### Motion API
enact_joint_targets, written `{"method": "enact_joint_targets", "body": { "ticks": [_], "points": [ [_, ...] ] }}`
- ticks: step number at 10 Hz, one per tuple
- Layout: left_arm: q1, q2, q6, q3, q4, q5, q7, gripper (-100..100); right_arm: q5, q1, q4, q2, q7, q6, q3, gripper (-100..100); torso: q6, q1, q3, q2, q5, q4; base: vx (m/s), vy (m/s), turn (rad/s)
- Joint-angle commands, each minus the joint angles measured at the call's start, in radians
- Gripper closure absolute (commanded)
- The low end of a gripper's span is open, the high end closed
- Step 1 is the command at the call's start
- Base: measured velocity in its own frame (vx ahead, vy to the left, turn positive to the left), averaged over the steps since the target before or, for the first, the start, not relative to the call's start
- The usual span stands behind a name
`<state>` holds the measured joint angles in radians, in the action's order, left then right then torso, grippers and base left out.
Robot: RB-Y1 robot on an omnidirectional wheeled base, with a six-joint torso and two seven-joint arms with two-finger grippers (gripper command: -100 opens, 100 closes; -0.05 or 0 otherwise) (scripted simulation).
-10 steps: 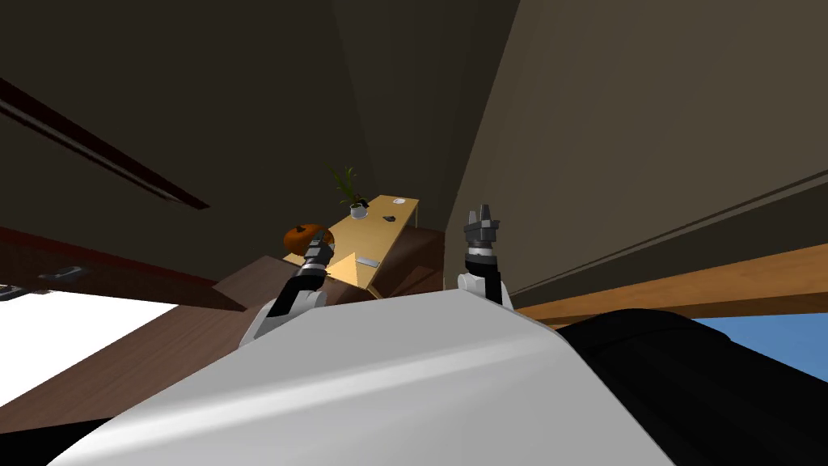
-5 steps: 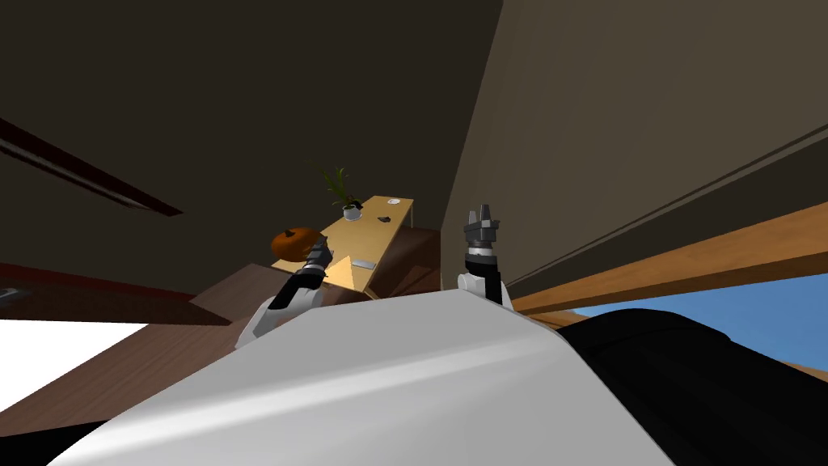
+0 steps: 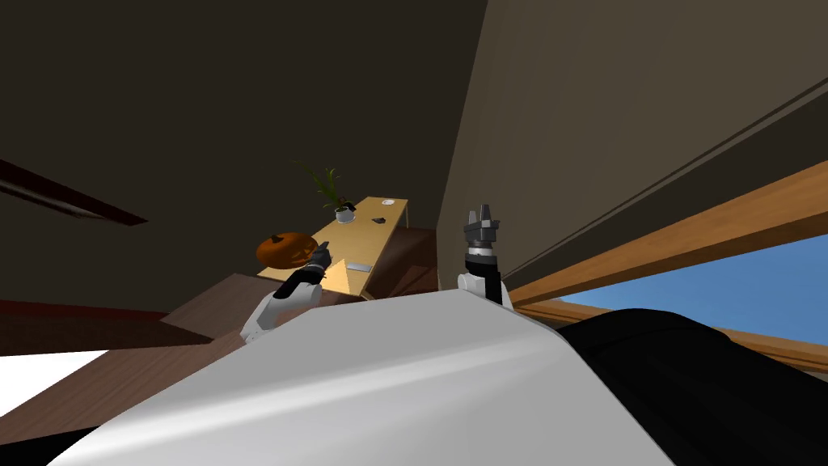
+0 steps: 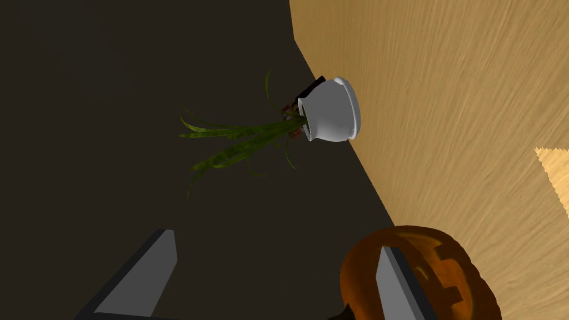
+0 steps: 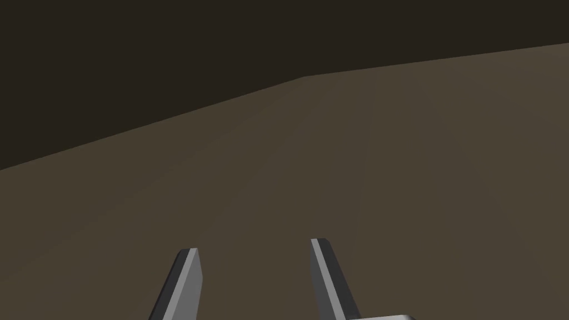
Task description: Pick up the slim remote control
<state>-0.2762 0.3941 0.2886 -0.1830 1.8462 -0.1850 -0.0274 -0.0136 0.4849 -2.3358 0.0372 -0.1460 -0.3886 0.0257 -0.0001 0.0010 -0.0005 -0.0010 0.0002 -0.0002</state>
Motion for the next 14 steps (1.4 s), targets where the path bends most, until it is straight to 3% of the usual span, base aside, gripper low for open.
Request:
{"method": "enact_joint_targets", "body": {
  "ticks": [1,2,4,5,6,9,11,12,14],
  "points": [
    [-0.001,0.002,0.05,-0.003,-0.027,-0.005,-0.011,-100,0.0,0.0,0.0,0.0,0.0,0.0,0.0,0,0.0,0.0,0.0,0.0,0.0,0.0,0.007,0.008,-0.073],
    [0.027,0.016,0.083,-0.01,-0.051,-0.02,-0.031,-100,0.0,0.0,0.0,0.0,0.0,0.0,0.0,0,-0.001,0.0,0.0,0.0,0.0,0.0,0.009,0.006,-0.111],
    [0.027,0.016,0.108,-0.01,-0.084,-0.02,-0.031,-100,0.0,0.0,0.0,0.0,0.0,0.0,0.0,0,-0.001,0.0,0.0,0.0,0.0,0.0,0.004,0.004,-0.042],
    [0.057,0.03,0.159,-0.016,-0.119,-0.034,-0.052,-100,0.0,0.0,0.0,0.0,0.0,0.0,0.0,0,-0.001,0.0,0.0,0.0,0.0,0.0,0.006,0.002,-0.145],
    [0.057,0.03,0.164,-0.016,-0.144,-0.034,-0.052,-100,0.0,0.0,0.0,0.0,0.0,0.0,0.0,0,0.0,0.0,0.0,0.0,0.0,0.0,0.008,0.009,-0.074],
    [0.119,0.052,0.251,-0.025,-0.248,-0.062,-0.101,-100,0.0,0.0,0.0,0.0,0.0,0.0,0.0,0,-0.001,0.0,0.0,-0.001,0.0,0.0,0.017,0.011,-0.101],
    [0.119,0.052,0.274,-0.025,-0.268,-0.062,-0.101,-100,0.0,0.0,0.0,0.0,0.0,0.0,0.0,0,-0.001,0.0,0.0,0.0,0.0,0.0,0.01,0.009,-0.031],
    [0.152,0.061,0.324,-0.029,-0.308,-0.076,-0.128,-100,0.0,0.0,0.0,0.0,0.0,0.0,0.0,0,-0.001,0.0,0.0,0.0,0.0,0.0,0.013,0.002,-0.113],
    [0.152,0.061,0.327,-0.029,-0.331,-0.076,-0.128,-100,0.0,0.0,0.0,0.0,0.0,0.0,0.0,0,-0.001,0.0,0.0,0.0,0.0,0.0,0.01,0.009,-0.031]
  ]
}}
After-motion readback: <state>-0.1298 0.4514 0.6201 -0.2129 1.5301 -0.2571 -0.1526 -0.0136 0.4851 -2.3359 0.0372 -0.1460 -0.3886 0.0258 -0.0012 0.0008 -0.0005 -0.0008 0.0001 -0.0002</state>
